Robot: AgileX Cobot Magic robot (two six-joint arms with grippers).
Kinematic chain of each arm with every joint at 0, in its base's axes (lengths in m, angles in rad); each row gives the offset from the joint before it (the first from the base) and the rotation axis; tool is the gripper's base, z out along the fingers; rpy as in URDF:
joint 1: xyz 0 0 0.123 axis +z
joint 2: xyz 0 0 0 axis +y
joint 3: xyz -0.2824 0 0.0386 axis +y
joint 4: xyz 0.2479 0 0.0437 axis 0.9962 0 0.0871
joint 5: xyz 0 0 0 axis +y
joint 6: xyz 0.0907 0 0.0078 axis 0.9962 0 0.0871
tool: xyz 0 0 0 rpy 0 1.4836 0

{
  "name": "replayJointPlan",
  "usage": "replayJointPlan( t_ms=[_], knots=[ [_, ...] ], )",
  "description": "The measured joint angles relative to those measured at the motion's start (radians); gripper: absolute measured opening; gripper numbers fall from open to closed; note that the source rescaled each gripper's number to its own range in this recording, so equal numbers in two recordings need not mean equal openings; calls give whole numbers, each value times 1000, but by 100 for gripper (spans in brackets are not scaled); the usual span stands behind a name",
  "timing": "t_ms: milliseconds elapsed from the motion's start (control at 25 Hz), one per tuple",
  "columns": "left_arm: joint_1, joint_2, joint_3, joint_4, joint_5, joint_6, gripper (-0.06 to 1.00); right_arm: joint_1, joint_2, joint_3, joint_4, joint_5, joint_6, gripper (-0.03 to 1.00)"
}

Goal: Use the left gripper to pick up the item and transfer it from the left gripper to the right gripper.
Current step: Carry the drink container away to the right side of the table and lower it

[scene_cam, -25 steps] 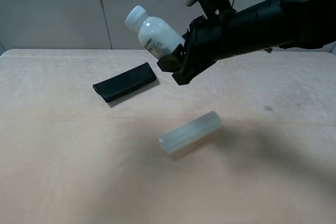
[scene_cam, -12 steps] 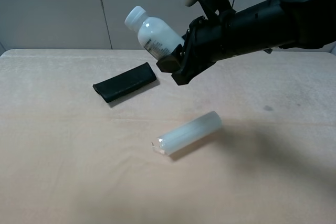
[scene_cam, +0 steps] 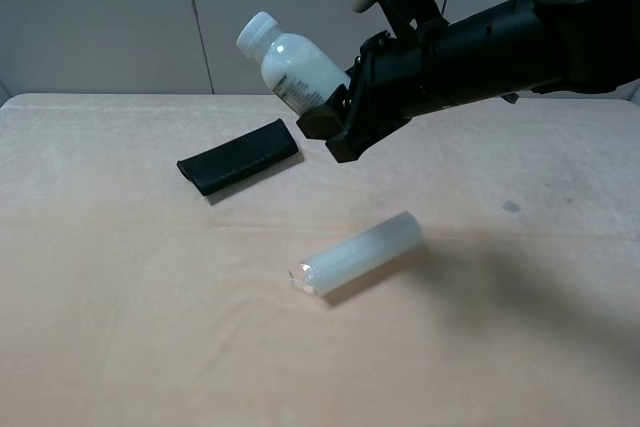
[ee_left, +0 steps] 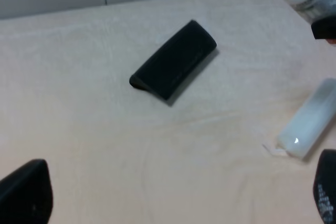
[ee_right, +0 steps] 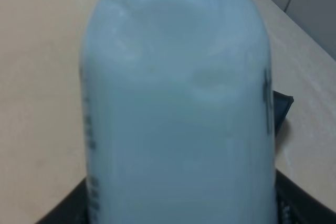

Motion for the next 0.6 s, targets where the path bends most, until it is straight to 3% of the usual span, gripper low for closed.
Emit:
replayJointPlan(
  t_ms=[120, 280, 440, 600],
  knots=[
    [0, -101, 73, 83, 10, -13, 100, 0, 0, 0, 0, 0, 3, 0],
    [0, -181, 143, 209, 48, -128, 100, 0, 0, 0, 1, 1, 4, 0],
    [0, -195, 206, 248, 89, -190, 100, 0, 0, 0, 1, 2, 4, 0],
    [0, -195, 231, 262, 47, -195, 100, 0, 0, 0, 1, 2, 11, 0]
  ],
)
